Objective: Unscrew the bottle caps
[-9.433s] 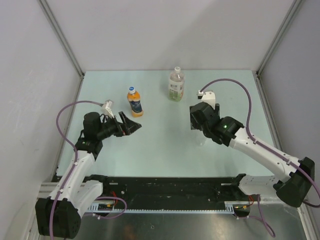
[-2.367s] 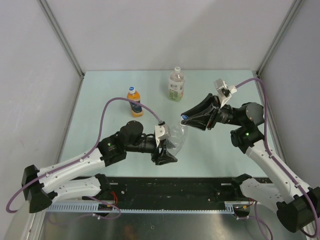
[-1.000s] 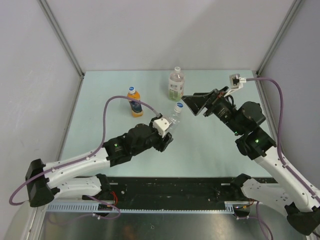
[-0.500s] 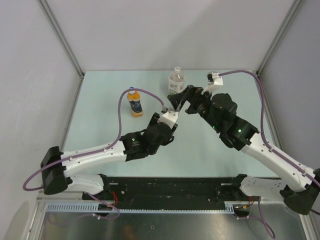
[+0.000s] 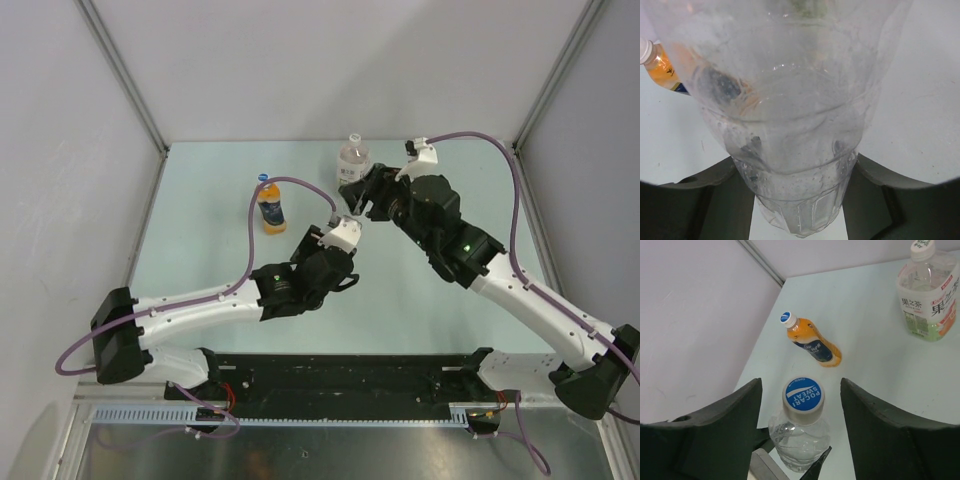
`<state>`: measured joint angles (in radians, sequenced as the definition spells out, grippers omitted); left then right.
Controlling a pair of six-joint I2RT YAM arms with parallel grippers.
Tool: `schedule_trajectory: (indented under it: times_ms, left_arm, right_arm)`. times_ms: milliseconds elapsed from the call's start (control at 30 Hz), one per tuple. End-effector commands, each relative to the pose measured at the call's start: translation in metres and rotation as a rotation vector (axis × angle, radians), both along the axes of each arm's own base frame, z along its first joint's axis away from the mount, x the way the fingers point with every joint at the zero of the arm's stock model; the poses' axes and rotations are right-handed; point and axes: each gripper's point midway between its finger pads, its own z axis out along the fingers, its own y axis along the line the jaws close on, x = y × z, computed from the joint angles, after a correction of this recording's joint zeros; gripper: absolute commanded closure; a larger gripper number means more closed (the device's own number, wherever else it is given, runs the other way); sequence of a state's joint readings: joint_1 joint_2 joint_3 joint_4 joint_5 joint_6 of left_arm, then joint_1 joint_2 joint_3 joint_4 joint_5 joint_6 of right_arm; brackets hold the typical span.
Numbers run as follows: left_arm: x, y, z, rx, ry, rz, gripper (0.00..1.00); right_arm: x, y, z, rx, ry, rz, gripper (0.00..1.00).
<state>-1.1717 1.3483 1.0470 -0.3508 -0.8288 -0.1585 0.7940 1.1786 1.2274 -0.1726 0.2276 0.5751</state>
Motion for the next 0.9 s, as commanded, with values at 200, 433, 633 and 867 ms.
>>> schedule_trajectory:
  times_ms: [200, 433, 633, 867]
  left_arm:
    - [0.001, -0.003, 0.023, -0.060, -0.036, 0.018, 1.00]
    - [-0.001, 0.004, 0.024, -0.059, -0.041, 0.023, 1.00]
    - [-0.007, -0.002, 0.023, -0.080, -0.012, -0.034, 1.00]
    - [-0.020, -0.020, 0.021, -0.107, 0.039, -0.180, 1.00]
  right_arm:
    - [0.002, 0.004, 0.024, 0.061, -0.021, 0.025, 0.75]
    - [0.003, 0.001, 0.022, 0.045, -0.026, 0.037, 1.00]
    - [-0.002, 0.003, 0.028, 0.032, -0.081, 0.143, 1.00]
    - [-0.016, -0.004, 0.041, 0.075, -0.175, 0.320, 1.00]
